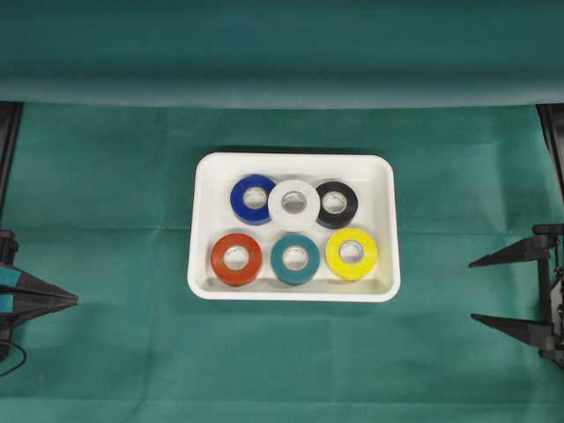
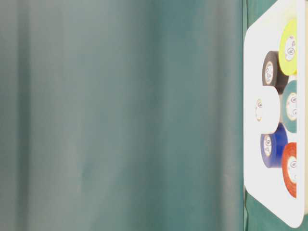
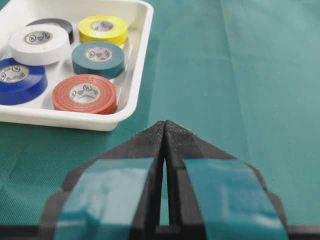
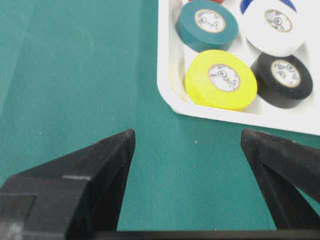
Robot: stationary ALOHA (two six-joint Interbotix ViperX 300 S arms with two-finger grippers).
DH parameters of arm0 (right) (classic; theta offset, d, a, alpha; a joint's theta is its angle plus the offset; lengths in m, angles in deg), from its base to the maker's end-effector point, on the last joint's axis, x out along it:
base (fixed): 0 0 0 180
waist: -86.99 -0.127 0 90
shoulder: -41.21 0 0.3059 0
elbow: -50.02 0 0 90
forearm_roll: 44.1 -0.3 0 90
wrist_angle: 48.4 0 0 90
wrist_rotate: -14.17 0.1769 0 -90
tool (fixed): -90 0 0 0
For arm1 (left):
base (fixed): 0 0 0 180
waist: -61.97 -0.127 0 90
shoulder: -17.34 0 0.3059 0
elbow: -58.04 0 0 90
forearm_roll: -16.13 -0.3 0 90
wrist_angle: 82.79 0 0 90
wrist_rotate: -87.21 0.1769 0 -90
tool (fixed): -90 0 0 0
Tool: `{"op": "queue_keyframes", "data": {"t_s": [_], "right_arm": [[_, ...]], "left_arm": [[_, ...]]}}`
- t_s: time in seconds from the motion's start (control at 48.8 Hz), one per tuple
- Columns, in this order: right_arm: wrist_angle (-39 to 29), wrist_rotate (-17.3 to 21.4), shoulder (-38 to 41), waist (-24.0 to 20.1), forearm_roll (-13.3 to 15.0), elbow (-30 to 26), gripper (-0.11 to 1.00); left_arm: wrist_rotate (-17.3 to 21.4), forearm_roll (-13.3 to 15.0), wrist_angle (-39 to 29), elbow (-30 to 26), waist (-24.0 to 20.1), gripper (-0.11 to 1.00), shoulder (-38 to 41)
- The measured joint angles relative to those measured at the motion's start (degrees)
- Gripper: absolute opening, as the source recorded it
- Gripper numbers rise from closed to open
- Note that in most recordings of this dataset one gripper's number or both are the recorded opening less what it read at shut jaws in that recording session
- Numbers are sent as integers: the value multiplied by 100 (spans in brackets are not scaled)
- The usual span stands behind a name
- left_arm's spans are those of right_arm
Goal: Put the tape into the white case with the right arm.
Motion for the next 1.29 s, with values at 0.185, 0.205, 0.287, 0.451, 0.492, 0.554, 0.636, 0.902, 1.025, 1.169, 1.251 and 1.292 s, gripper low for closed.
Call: {"op": "queue_keyframes", "data": {"t_s": [0.185,0.205,0.287,0.451,0.492,0.554,0.636,0.902,1.025,1.169,1.251,1.292], "right_arm": [[35,0,-149,0,-35,44,63],[53,0,-149,0,-35,44,63],[167,0,-149,0,-35,79,63],[492,-9,-149,0,-35,193,63],[606,-9,-149,0,-35,220,63],[756,0,-149,0,-35,264,62],[896,0,-158,0,-35,290,62],[932,-9,-158,0,-26,316,62],[923,-9,-149,0,-26,308,62],[923,-9,-149,0,-26,308,62],[923,-9,-158,0,-26,308,62],[923,-9,-158,0,-26,308,62]], "left_arm": [[0,0,0,0,0,0,0],[0,0,9,0,0,0,0],[0,0,9,0,0,0,0],[0,0,0,0,0,0,0],[0,0,9,0,0,0,0],[0,0,9,0,0,0,0],[0,0,0,0,0,0,0],[0,0,9,0,0,0,0],[0,-9,9,9,0,0,0],[0,-9,9,9,0,0,0],[0,0,9,9,0,0,0],[0,0,9,0,0,0,0]]}}
